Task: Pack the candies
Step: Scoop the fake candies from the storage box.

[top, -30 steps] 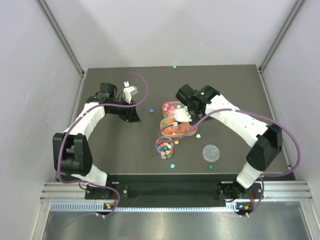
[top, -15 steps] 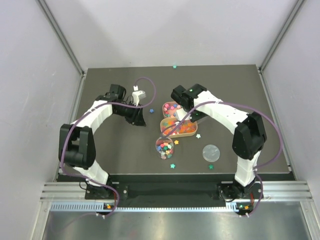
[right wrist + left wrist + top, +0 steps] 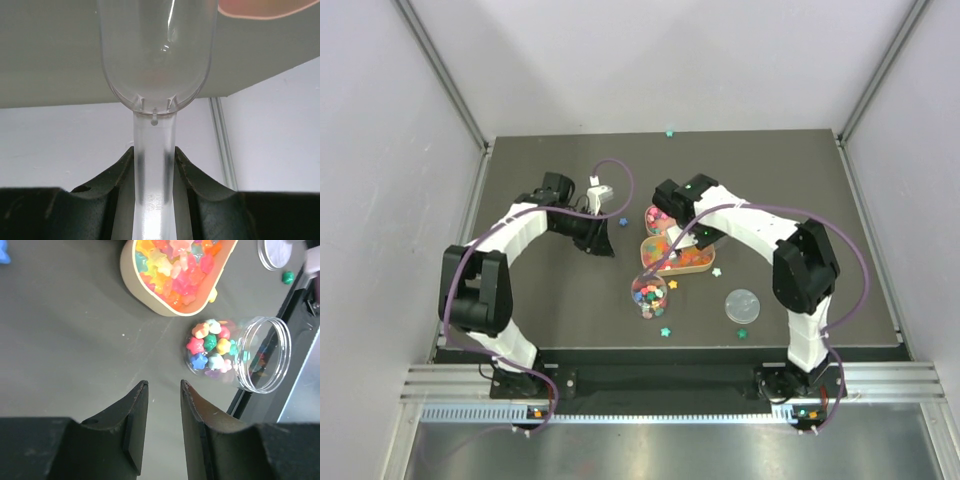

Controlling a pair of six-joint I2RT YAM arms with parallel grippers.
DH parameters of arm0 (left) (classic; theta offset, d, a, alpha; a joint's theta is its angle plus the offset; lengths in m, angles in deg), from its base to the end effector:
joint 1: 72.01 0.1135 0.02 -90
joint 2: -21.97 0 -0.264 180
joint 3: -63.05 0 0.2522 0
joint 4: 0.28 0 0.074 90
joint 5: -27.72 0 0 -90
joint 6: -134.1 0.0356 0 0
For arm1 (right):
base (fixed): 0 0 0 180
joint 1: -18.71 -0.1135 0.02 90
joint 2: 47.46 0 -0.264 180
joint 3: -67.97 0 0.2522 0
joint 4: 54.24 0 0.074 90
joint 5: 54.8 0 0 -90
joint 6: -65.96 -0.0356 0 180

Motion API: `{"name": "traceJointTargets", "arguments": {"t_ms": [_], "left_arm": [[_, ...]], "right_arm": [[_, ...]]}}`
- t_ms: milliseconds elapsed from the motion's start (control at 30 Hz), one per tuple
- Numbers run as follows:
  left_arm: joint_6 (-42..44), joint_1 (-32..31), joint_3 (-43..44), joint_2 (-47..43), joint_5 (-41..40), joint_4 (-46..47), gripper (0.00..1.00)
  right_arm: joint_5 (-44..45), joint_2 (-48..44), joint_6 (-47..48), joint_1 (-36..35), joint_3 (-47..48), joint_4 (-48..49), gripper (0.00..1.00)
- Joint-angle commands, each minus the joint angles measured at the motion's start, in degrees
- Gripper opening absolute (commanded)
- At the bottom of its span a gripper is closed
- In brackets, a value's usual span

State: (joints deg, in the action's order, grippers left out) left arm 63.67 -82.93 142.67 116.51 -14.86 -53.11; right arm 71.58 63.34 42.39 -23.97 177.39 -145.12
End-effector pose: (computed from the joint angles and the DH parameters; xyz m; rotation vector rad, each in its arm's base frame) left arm 0.3109 -0.0867 0.2210 0.8668 2.3584 -1.0592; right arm 0.2803 0.2298 0.2516 2.3216 -1.6301 0.9006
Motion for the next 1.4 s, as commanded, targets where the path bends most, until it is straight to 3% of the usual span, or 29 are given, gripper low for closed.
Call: {"name": "traceJointTargets", "arguments": {"t_ms": [0, 667, 1367], "left_arm": [[0.6, -0.9, -0.3, 2.0, 3.8, 0.5, 0.36], [-4.1, -2.9, 1.8, 14.3, 9.1, 5.7, 0.34], [-4.1, -3.2, 3.5, 14.5, 7.9, 3.8, 0.33]], "right_arm": [[-0.6, 2.4, 0.0, -1.5, 1.8, -7.3, 0.0], [-13.3, 8.8, -4.0, -1.3, 7.3, -7.3, 0.0], [-29.4, 12.2, -9.0, 2.0, 12.6, -3.0, 0.0]]}}
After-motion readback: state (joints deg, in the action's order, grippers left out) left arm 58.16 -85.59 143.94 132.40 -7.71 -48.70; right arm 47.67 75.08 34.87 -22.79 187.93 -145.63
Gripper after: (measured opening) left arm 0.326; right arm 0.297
